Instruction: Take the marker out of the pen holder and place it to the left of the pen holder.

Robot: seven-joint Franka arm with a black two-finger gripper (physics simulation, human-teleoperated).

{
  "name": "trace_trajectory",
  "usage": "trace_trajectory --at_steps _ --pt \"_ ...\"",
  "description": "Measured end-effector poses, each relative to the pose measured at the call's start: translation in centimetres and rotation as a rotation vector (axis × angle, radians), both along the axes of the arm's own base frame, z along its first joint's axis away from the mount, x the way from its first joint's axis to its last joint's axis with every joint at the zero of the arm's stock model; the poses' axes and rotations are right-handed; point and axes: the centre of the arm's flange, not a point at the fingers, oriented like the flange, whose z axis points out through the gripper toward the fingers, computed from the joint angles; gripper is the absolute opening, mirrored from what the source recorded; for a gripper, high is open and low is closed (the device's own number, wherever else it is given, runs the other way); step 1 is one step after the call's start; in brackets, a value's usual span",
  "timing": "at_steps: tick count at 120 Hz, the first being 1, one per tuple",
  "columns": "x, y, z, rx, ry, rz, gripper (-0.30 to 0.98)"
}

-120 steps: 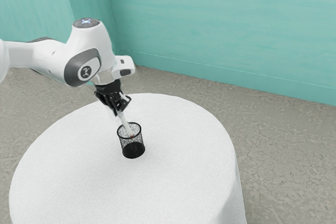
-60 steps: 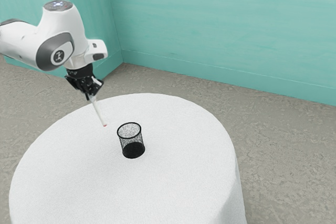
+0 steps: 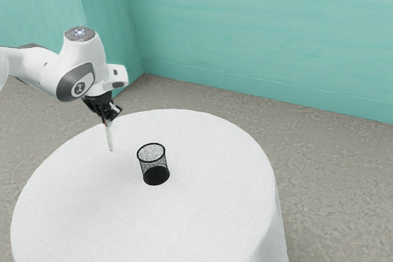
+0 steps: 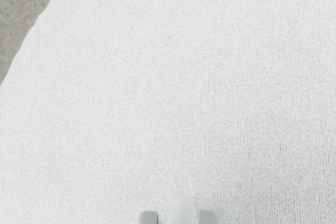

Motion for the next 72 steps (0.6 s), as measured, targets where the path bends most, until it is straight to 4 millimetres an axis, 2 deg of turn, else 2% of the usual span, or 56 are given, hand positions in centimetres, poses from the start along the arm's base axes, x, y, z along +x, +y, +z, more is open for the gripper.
trace_trajectory --at_steps 9,18,50,72 --pt "0.5 0.5 -0.6 0.012 -0.027 -0.019 -0.09" --pt "0.9 0.2 -0.7 0.019 -0.056 -0.046 -0.09" --pt "2.5 0.0 -3.2 0.017 -0.141 -0.106 -0.09" --pt "2.7 1.0 -4.3 0.014 -0.18 -0.115 -0.08"
